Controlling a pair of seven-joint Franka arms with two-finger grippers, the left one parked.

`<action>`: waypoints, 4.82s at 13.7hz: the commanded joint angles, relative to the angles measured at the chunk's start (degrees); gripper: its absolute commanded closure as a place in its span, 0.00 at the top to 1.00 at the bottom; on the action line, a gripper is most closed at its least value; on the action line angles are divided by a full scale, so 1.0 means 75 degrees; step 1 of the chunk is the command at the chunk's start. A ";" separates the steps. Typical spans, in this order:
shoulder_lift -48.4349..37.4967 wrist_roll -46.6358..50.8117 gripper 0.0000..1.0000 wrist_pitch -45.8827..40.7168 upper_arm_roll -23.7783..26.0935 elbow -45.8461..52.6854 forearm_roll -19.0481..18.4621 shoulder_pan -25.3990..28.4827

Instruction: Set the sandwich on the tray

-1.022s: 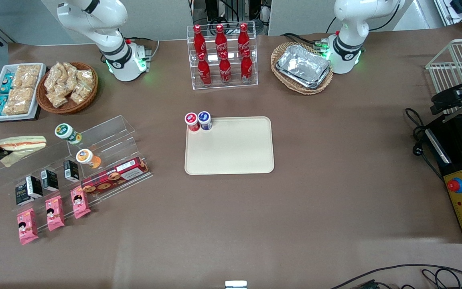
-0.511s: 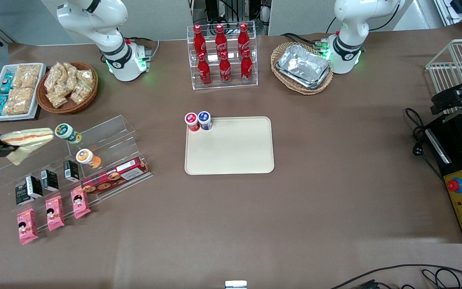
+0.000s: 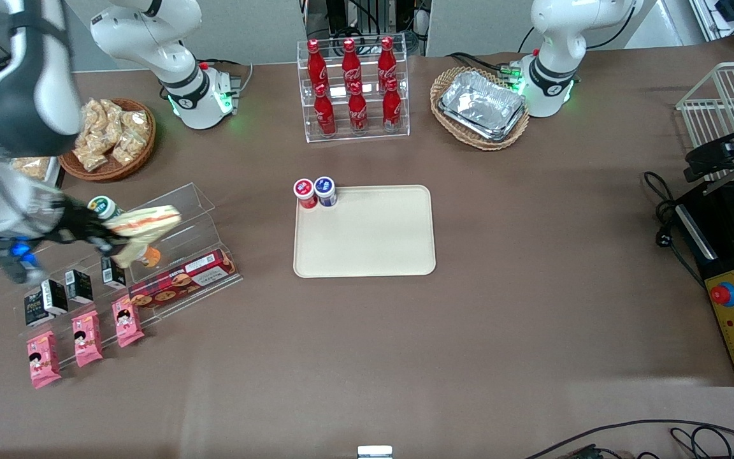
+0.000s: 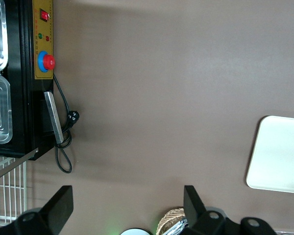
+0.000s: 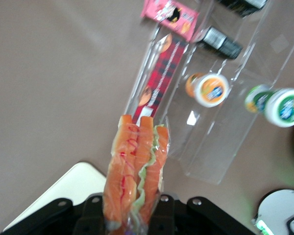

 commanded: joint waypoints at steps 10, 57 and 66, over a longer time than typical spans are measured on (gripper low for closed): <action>0.1320 0.4859 0.23 0.1511 -0.0106 0.0224 0.0294 0.3335; 0.2623 0.1094 1.00 0.2264 -0.1147 0.0072 0.1712 0.3242; 0.1791 -0.3819 1.00 0.1255 -0.2286 0.0177 0.1771 0.1826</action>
